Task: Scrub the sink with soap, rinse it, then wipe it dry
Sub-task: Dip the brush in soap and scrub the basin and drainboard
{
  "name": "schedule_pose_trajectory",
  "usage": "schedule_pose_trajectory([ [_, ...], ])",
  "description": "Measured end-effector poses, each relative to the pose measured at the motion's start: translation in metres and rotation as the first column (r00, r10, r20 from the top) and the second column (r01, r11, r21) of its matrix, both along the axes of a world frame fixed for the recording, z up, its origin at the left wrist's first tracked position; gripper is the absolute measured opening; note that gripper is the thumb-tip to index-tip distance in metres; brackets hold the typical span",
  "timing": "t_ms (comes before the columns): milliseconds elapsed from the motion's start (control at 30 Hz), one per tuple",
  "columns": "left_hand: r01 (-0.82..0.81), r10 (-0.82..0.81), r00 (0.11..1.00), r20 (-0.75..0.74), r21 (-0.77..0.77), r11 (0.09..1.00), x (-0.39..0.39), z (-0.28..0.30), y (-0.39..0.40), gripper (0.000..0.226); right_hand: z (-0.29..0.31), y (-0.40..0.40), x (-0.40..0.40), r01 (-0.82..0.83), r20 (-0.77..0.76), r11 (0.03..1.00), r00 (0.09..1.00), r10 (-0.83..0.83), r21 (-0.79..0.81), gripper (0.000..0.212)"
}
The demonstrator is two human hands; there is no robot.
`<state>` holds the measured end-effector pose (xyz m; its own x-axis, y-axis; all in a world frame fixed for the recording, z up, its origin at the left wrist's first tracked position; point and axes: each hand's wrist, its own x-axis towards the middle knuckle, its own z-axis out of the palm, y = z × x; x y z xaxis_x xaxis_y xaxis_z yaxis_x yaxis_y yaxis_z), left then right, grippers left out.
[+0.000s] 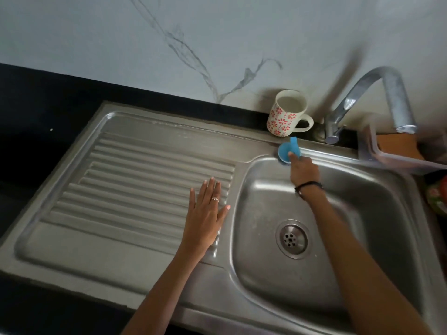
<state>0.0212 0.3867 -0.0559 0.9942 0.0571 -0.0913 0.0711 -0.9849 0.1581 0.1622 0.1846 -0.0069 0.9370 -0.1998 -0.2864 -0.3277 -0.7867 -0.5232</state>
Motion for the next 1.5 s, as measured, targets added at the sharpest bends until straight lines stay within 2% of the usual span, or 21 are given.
schedule_pose_trajectory([
  [100, 0.01, -0.01, 1.0, 0.012, -0.029, 1.0, 0.005, -0.002, -0.013, 0.063, -0.006, 0.032, -0.009, -0.021, -0.019, 1.0, 1.0, 0.021, 0.005, 0.041],
  [167, 0.019, -0.019, 1.0, 0.025, -0.009, 1.0, 0.009, -0.004, -0.016, 0.063, -0.006, 0.062, -0.008, -0.115, -0.017, 0.992, 0.993, 0.114, -0.05, 0.042],
  [300, 0.017, -0.015, 0.999, 0.038, -0.034, 0.999, 0.019, 0.0, -0.018, 0.067, 0.006, 0.106, 0.002, -0.375, 0.01, 0.918, 0.926, 0.377, 0.129, 0.045],
  [367, 0.003, -0.001, 0.999, 0.05, -0.04, 0.999, 0.028, 0.003, -0.019, 0.072, 0.009, 0.107, 0.009, -0.44, 0.021, 0.889, 0.897, 0.441, 0.13, 0.044],
  [467, -0.015, 0.014, 0.999, 0.034, 0.025, 1.0, 0.031, 0.005, -0.021, 0.07, 0.002, 0.072, 0.013, -0.365, 0.058, 0.925, 0.931, 0.36, 0.106, 0.049],
  [533, -0.016, 0.016, 0.999, 0.04, 0.013, 1.0, 0.03, 0.003, -0.022, 0.066, -0.008, 0.032, 0.009, -0.273, 0.076, 0.96, 0.96, 0.269, 0.056, 0.051],
  [633, 0.0, 0.0, 1.0, 0.02, -0.01, 1.0, 0.026, 0.001, -0.03, 0.073, -0.017, -0.018, -0.006, -0.118, 0.11, 0.991, 0.986, 0.124, -0.054, 0.052],
  [767, 0.042, -0.041, 0.998, 0.043, -0.034, 0.999, 0.026, 0.003, -0.042, 0.082, -0.016, -0.026, -0.014, 0.057, 0.092, 0.998, 0.994, -0.054, -0.03, 0.049],
  [800, 0.045, -0.044, 0.998, 0.038, -0.024, 0.999, 0.028, 0.003, -0.043, 0.083, -0.016, -0.017, -0.011, 0.041, 0.073, 0.999, 0.997, -0.04, -0.017, 0.047],
  [867, 0.05, -0.05, 0.999, 0.021, 0.011, 0.999, 0.029, 0.003, -0.044, 0.078, -0.015, 0.013, -0.006, -0.092, 0.052, 0.996, 0.994, 0.092, -0.002, 0.043],
  [933, 0.054, -0.054, 0.998, -0.015, 0.006, 0.999, 0.029, 0.003, -0.047, 0.074, -0.013, 0.043, 0.002, -0.197, 0.051, 0.977, 0.98, 0.194, 0.082, 0.048],
  [967, 0.065, -0.064, 0.998, -0.028, 0.005, 0.998, 0.029, 0.003, -0.048, 0.075, -0.012, 0.055, 0.006, -0.224, 0.06, 0.967, 0.974, 0.218, 0.122, 0.051],
  [1067, 0.082, -0.081, 0.996, -0.022, 0.043, 0.996, 0.025, 0.002, -0.053, 0.076, -0.013, 0.057, 0.012, -0.277, 0.075, 0.955, 0.96, 0.271, 0.101, 0.053],
  [1167, 0.096, -0.096, 0.995, -0.001, 0.083, 0.992, 0.02, -0.007, -0.052, 0.073, -0.018, 0.014, 0.008, -0.227, 0.107, 0.972, 0.97, 0.219, 0.069, 0.054],
  [1267, 0.127, -0.149, 0.978, 0.149, 0.151, 0.98, 0.018, -0.019, -0.051, 0.056, -0.023, -0.039, 0.001, -0.109, 0.149, 0.994, 0.983, 0.108, -0.005, 0.054],
  [1333, 0.109, -0.138, 0.972, 0.19, 0.158, 0.981, 0.019, -0.018, -0.054, 0.067, -0.022, -0.061, -0.005, -0.005, 0.149, 1.0, 0.989, 0.009, -0.028, 0.053],
  [1433, 0.06, -0.096, 0.964, 0.25, 0.148, 0.987, 0.021, -0.013, -0.059, 0.069, -0.018, -0.058, -0.005, 0.146, 0.108, 0.989, 0.983, -0.149, 0.034, 0.052],
  [1500, 0.039, -0.082, 0.957, 0.279, 0.156, 0.987, 0.024, -0.011, -0.06, 0.064, -0.018, -0.033, -0.005, 0.095, 0.091, 0.994, 0.991, -0.099, 0.047, 0.051],
])
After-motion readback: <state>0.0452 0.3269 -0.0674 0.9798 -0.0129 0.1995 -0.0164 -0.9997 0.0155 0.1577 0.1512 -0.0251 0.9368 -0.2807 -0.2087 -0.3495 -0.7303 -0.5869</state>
